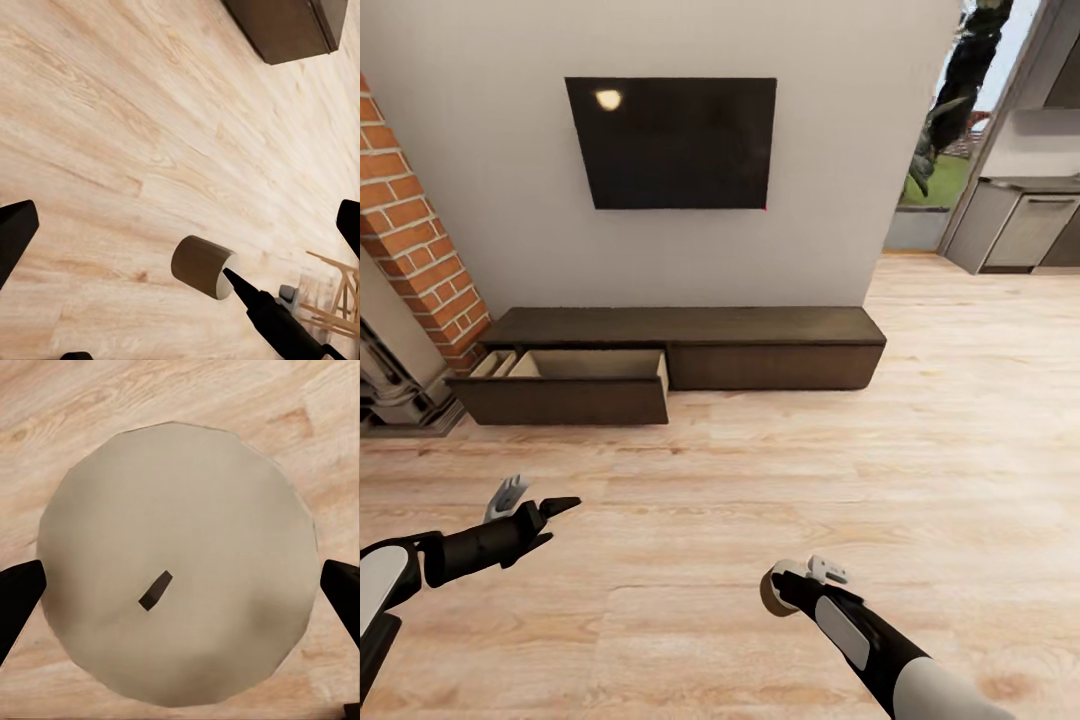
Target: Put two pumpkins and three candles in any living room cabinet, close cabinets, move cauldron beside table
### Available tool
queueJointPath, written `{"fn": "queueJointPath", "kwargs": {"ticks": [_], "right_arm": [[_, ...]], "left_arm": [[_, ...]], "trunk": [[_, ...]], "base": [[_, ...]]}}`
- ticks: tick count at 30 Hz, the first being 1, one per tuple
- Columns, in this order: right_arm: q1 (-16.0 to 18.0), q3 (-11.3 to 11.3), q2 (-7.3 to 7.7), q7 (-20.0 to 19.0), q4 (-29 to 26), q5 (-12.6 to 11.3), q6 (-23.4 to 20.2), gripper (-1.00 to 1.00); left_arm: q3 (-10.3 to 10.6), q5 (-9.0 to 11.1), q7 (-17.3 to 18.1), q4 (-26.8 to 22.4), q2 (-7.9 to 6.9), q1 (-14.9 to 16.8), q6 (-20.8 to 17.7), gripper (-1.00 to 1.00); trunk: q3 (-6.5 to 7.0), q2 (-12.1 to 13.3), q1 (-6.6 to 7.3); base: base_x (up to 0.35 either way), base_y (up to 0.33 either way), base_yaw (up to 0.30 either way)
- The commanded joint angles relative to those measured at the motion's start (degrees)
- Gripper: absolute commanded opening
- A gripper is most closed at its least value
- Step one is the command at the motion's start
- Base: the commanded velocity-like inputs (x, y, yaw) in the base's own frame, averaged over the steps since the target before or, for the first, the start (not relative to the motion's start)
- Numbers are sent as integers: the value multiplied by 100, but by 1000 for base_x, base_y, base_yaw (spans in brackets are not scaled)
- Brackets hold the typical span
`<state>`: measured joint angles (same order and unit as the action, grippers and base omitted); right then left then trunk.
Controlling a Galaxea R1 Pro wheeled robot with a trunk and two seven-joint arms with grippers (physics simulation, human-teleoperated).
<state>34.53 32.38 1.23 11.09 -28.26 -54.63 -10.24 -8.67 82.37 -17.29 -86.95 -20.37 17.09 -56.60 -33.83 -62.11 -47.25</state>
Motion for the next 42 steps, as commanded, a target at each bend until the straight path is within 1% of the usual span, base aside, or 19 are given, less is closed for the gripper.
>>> {"fn": "queueJointPath", "kwargs": {"ticks": [1, 4, 5, 8, 20, 24, 28, 39, 42], "right_arm": [[5, 45, 8, 45, -23, -37, -11, -100], [5, 48, 8, 43, -79, -38, -7, -100], [3, 49, 9, 48, -121, -39, -17, -100], [4, 49, 9, 50, -138, -39, -18, -100], [6, 49, 8, 42, -144, -38, 3, -100], [5, 49, 8, 47, -144, -37, 7, -100], [7, 49, 8, 50, -144, -32, 11, -100], [6, 49, 13, 50, -144, -30, 11, -100], [4, 49, 16, 44, -144, -32, 12, -100]], "left_arm": [[-5, 60, -55, 0, 0, 5, -17, 100], [-29, 60, -55, 13, 0, 5, -17, 100], [-65, 65, -50, 125, 4, 5, -17, 100], [-86, 68, -47, 195, 4, 5, -17, 100], [-110, 69, -44, 213, -2, 4, -17, 100], [-162, 69, -45, 213, -2, 4, -17, 100], [-173, 69, -46, 213, -2, 5, -17, 100], [-179, 69, -46, 213, -2, 5, -17, 100], [-179, 66, -47, 213, -2, 5, -18, 100]], "trunk": [[-5, -4, -1], [-5, -4, -1], [-5, -4, -1], [-5, -4, -1], [-5, -4, -1], [-5, -4, -1], [-5, -4, -1], [-5, -4, -1], [-5, -4, -1]], "base": [[90, 324, 121], [151, 313, 34], [198, 291, 5], [208, 285, 2], [213, 279, 0], [216, 279, 12], [243, 262, 175], [259, 244, 276], [283, 205, 102]]}}
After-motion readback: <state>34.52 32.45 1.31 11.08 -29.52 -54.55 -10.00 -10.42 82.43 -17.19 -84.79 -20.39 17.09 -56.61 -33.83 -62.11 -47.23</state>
